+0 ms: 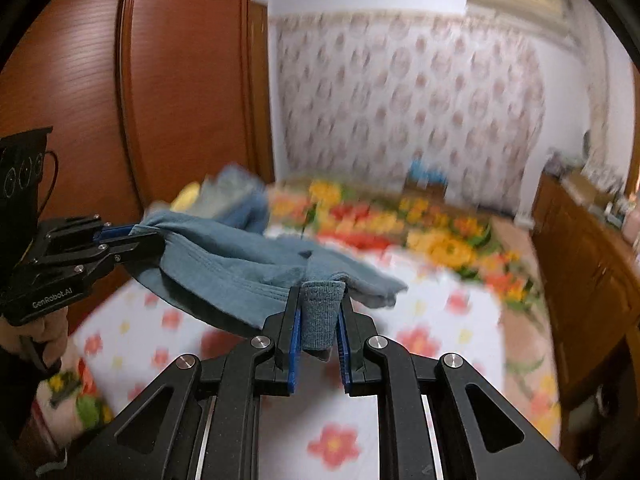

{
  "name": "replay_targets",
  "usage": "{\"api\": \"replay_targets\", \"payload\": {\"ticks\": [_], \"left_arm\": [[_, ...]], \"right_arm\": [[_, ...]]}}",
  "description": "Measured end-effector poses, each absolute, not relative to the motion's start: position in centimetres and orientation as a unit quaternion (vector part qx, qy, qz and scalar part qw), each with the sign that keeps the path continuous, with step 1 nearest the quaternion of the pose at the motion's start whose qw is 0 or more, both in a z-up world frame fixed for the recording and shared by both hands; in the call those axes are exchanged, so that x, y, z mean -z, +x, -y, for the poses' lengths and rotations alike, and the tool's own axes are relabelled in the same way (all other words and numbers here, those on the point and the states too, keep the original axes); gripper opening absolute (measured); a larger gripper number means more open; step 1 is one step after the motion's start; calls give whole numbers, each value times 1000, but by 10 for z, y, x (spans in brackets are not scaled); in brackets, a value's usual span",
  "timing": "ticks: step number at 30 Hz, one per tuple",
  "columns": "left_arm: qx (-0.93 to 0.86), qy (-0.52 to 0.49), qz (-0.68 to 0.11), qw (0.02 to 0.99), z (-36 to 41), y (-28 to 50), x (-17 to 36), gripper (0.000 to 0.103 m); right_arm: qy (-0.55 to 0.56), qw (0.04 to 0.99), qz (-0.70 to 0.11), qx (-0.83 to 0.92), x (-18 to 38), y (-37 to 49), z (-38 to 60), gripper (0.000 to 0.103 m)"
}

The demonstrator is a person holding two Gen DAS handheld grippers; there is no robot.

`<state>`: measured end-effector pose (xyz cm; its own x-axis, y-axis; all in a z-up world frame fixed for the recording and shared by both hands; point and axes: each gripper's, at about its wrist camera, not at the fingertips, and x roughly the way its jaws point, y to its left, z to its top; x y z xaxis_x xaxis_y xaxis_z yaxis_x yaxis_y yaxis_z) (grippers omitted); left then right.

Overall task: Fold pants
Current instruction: 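Lift the shorts off the bed with both grippers holding the hem, then lower the shorts onto the bed and open both grippers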

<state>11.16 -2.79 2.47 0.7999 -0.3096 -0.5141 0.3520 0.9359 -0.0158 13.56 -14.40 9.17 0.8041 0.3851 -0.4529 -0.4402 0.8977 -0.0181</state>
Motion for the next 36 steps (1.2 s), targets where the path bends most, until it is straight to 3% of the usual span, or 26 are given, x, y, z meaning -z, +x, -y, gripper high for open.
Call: {"api": "replay_targets", "payload": {"ticks": [6, 24, 29, 32, 34, 36], "left_arm": [[190, 29, -310, 931, 36, 82, 20, 14], [185, 20, -374, 909, 33, 41, 79, 14], [175, 21, -391, 903, 32, 38, 90, 20], [172, 18, -386, 906, 29, 34, 89, 32], [169, 11, -381, 909, 25, 33, 87, 46], [171, 1, -378, 910, 20, 34, 85, 48]], "right_arm": [[-55, 928, -283, -237, -50, 135, 129, 15], [-27, 914, -329, -236, -7, 111, 145, 16], [-12, 915, -341, -216, 2, 117, 142, 17], [-16, 916, -346, -204, 0, 116, 136, 21], [-16, 917, -345, -199, -5, 117, 134, 23], [-16, 919, -343, -195, -11, 119, 134, 30]]}}
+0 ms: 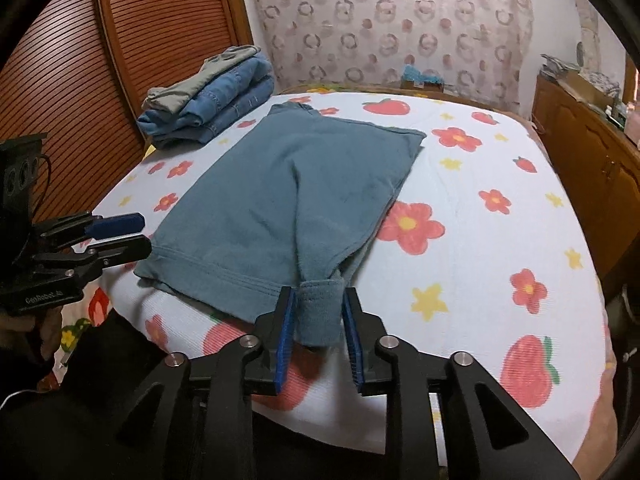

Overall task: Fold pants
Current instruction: 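Lower the shorts onto the bed and open both grippers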

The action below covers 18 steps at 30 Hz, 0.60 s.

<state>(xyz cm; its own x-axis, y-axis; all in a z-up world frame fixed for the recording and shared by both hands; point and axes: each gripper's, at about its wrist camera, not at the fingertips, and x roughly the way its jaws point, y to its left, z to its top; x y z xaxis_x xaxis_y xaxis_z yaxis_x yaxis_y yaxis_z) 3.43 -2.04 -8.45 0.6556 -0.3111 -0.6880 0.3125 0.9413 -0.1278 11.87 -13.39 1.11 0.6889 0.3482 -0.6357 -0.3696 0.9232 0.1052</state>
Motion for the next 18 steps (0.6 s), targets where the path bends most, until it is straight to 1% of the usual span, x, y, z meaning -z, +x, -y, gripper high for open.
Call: {"api": "replay_targets", "payload": {"ticks": [3, 8, 15, 17, 18], "left_arm": [[169, -1, -379, 910, 18, 38, 84, 52], [157, -6, -380, 912, 19, 44, 91, 53], [151, -9, -402, 903, 18, 49, 111, 53], [152, -11, -399, 904, 17, 48, 112, 54], [151, -11, -398, 905, 17, 48, 112, 58]], "right_arm": [[-16, 923, -336, -189, -15, 116, 133, 38], [-13, 924, -332, -187, -13, 120, 128, 39], [-9, 921, -350, -172, 12, 123, 132, 39], [-9, 919, -357, -170, 16, 124, 132, 42], [-12, 920, -354, -170, 16, 123, 131, 44]]}}
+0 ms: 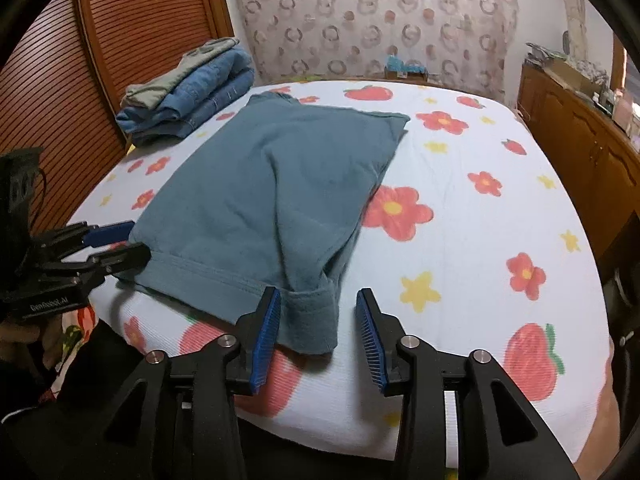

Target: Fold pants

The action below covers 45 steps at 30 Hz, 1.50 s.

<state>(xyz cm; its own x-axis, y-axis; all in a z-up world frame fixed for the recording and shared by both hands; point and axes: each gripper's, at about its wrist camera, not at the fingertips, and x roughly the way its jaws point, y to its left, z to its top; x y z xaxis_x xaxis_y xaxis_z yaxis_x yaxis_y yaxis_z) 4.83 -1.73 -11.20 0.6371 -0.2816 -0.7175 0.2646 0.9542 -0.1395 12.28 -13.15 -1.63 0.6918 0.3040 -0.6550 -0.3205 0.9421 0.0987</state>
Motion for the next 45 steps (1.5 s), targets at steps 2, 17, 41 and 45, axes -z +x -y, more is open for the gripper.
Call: {"api": "replay_targets", "payload": {"ticks": [2, 17, 41, 45], "left_arm": [[155, -8, -395, 905, 19, 48, 113, 70], [147, 4, -386, 911, 25, 44, 115, 81], [199, -41, -358, 911, 17, 23, 93, 14], [207, -42, -334, 919, 15, 13, 69, 14]], "right_arm": [[-18, 921, -351, -166, 16, 122, 130, 46], [-8, 926, -340, -162, 19, 113, 132, 54], [14, 923, -310, -229, 2, 104, 138, 17], [20, 925, -295, -240, -9, 96, 143, 17]]}}
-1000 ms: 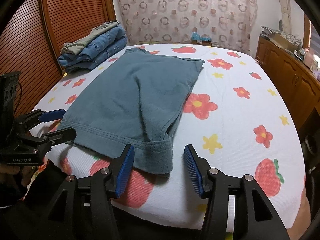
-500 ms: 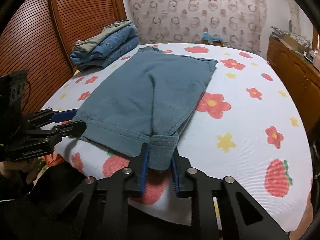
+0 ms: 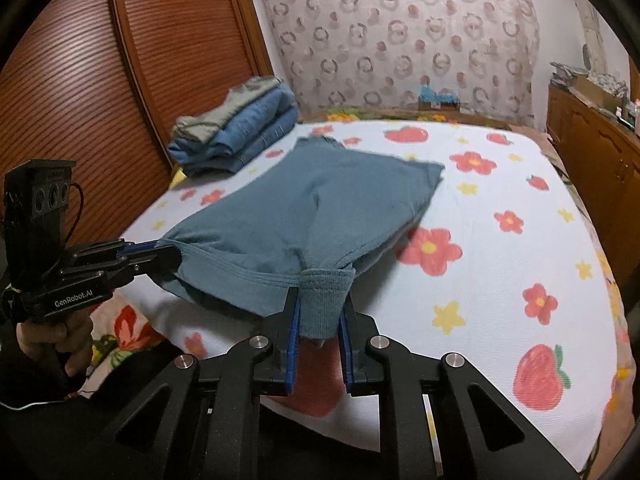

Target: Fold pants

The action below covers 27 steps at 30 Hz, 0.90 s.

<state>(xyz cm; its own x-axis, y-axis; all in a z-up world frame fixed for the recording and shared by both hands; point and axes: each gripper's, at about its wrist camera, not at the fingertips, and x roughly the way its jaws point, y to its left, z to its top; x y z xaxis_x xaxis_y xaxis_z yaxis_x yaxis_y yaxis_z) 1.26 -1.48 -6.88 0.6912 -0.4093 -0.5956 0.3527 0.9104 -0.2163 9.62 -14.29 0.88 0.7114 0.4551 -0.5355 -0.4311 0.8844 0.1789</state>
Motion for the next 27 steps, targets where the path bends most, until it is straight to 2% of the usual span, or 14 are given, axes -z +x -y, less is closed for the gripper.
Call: {"api": "replay_targets", "payload": {"ticks": [15, 27], "left_arm": [[230, -49, -280, 931, 12, -13, 15, 14], [208, -45, -284, 935, 8, 48, 19, 14]], "right_arm": [[30, 934, -242, -260, -40, 54, 160, 17], [13, 941, -237, -240, -53, 101, 152, 17]]}}
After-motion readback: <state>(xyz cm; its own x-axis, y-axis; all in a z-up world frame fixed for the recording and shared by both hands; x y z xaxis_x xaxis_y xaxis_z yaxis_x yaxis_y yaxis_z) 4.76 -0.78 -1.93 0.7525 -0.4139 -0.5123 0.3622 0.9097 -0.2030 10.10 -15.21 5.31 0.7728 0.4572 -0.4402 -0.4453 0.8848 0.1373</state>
